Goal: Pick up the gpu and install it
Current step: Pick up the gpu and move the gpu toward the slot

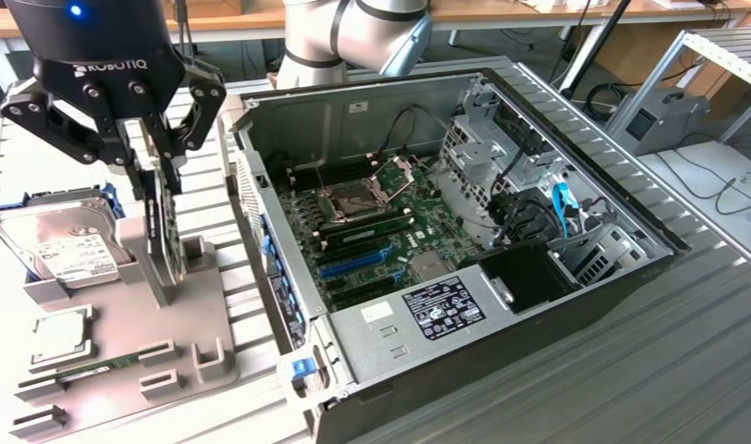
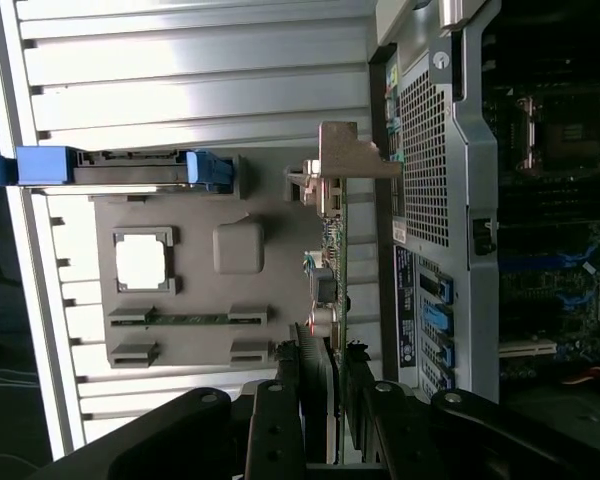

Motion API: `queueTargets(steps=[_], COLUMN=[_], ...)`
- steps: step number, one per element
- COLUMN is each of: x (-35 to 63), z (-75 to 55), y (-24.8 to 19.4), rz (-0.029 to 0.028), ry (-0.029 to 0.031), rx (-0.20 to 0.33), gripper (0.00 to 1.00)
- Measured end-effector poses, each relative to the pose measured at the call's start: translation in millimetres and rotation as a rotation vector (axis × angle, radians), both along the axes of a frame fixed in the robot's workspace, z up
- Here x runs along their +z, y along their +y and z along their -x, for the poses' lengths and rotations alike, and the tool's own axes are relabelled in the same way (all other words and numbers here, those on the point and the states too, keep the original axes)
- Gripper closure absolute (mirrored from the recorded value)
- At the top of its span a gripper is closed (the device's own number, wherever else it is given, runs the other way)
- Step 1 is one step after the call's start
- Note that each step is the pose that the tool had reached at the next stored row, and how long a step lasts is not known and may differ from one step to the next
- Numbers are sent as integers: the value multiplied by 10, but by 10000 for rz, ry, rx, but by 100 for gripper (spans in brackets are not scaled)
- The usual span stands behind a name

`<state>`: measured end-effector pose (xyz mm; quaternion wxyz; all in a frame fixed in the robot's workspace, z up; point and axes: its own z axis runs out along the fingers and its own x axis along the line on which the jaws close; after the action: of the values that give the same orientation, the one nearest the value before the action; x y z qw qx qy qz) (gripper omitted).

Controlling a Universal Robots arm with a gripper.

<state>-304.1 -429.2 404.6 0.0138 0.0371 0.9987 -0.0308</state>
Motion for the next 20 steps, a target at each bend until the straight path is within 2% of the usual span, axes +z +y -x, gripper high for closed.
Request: queueTargets(steps=[17, 19, 20], x=[74, 88, 130], z=[0, 0, 0], y=[0, 0, 0], rz=[0, 1, 0], ry=[1, 1, 0], rx=[0, 0, 0], gripper=[71, 71, 71])
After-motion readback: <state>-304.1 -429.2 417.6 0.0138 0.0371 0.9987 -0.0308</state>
